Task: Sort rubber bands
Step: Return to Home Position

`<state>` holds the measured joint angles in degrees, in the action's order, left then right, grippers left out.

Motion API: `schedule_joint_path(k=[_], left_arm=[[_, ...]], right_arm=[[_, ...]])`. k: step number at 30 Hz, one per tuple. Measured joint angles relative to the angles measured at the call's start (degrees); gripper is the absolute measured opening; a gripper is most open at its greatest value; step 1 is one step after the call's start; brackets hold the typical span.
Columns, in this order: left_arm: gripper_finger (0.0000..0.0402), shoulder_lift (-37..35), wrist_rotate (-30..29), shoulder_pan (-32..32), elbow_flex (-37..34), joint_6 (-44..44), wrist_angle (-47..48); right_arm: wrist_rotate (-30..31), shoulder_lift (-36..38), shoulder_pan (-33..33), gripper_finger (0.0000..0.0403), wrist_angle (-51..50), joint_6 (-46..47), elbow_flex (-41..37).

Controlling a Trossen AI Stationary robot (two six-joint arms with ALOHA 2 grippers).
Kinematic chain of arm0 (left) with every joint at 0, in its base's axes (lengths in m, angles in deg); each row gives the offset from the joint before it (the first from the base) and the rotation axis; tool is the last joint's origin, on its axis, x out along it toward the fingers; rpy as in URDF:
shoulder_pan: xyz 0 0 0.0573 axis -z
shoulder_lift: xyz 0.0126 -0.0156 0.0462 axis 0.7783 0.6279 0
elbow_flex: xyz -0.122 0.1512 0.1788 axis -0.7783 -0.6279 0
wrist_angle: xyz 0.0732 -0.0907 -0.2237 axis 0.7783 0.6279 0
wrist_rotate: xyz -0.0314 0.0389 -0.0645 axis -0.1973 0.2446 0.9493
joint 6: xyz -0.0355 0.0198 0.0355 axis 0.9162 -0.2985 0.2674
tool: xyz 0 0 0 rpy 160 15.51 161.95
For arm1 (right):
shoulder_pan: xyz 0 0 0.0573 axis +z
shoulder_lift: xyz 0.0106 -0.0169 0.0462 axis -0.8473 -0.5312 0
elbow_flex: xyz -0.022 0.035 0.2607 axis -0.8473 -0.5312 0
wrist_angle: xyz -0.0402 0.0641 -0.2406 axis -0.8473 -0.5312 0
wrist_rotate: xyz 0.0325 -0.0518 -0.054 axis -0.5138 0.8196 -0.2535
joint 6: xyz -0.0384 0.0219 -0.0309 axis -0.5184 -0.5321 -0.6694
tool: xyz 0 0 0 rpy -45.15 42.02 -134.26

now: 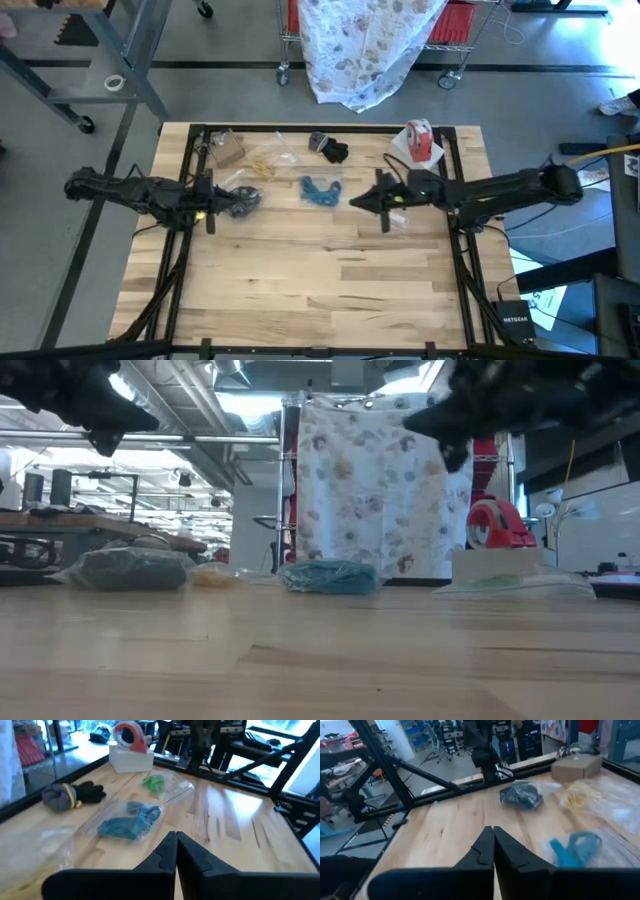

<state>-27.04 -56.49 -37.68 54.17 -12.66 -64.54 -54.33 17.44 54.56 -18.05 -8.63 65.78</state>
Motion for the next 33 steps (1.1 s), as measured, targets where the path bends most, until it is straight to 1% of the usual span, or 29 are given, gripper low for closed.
schedule_joint_path(k=[3, 5, 7, 8, 11, 14, 16, 19, 23, 25, 27, 29, 31, 33], left_arm=[[0.0, -0.09, -0.01, 0.0, -0.15, -2.53, 0.52], [0.0, -0.35, -0.03, 0.0, -0.92, -4.64, -0.44], [0.0, -1.25, -0.01, 0.0, -2.09, -6.42, -3.33], [0.0, -1.93, -0.05, 0.0, -2.99, -7.33, -4.92], [0.0, -4.9, -0.03, -0.18, -6.42, -8.94, -8.87], [0.0, -8.86, -0.05, -1.25, -9.62, -8.76, -9.84], [0.0, -11.79, -0.06, -2.46, -11.19, -8.77, -9.74], [0.0, -15.64, -0.06, -4.56, -12.42, -8.56, -8.44], [0.0, -15.32, 0.38, -6.86, -13.07, -5.8, -4.75], [0.0, -15.43, 0.41, -7.78, -13.88, -4.02, -4.68], [0.0, -15.39, 1.55, -8.33, -14.99, -2.94, -5.85], [0.0, -15.38, 5.15, -8.81, -15.41, -4.93, -8.57], [0.0, -15.4, 7.66, -9.51, -16.52, -7.59, -13.37], [0.0, -15.38, 9.67, -10.42, -17.33, -9.89, -15.87]], right_arm=[[0.68, 4.4, 0.0, 0.0, 3.45, -1.66, -5.45], [3.76, 7.15, 0.0, 0.0, 5.8, -1.41, -8.99], [6.99, 9.83, 0.0, 0.0, 7.69, -1.24, -12.45], [7.63, 11.24, 0.0, 0.0, 9.03, -1.08, -14.21], [7.93, 15.59, -0.04, 0.0, 12.5, -1.0, -18.77], [7.94, 21.08, -0.04, 0.0, 13.25, -1.09, -22.25], [9.38, 24.71, -0.04, 0.0, 12.92, -1.3, -24.55], [13.01, 29.9, -0.04, 0.0, 7.8, -1.6, -25.1], [18.89, 35.54, -0.04, 0.0, -0.51, -1.72, -25.1], [19.89, 38.34, -0.04, 0.0, -4.27, -1.84, -25.1], [19.74, 40.53, -0.04, 0.0, -5.97, -1.95, -25.1], [17.46, 42.65, -0.04, 0.0, -7.32, -2.82, -25.1], [14.68, 43.92, -0.04, 0.0, -8.21, -3.35, -25.1], [13.7, 45.0, -0.04, 0.0, -9.64, -3.47, -25.1]])
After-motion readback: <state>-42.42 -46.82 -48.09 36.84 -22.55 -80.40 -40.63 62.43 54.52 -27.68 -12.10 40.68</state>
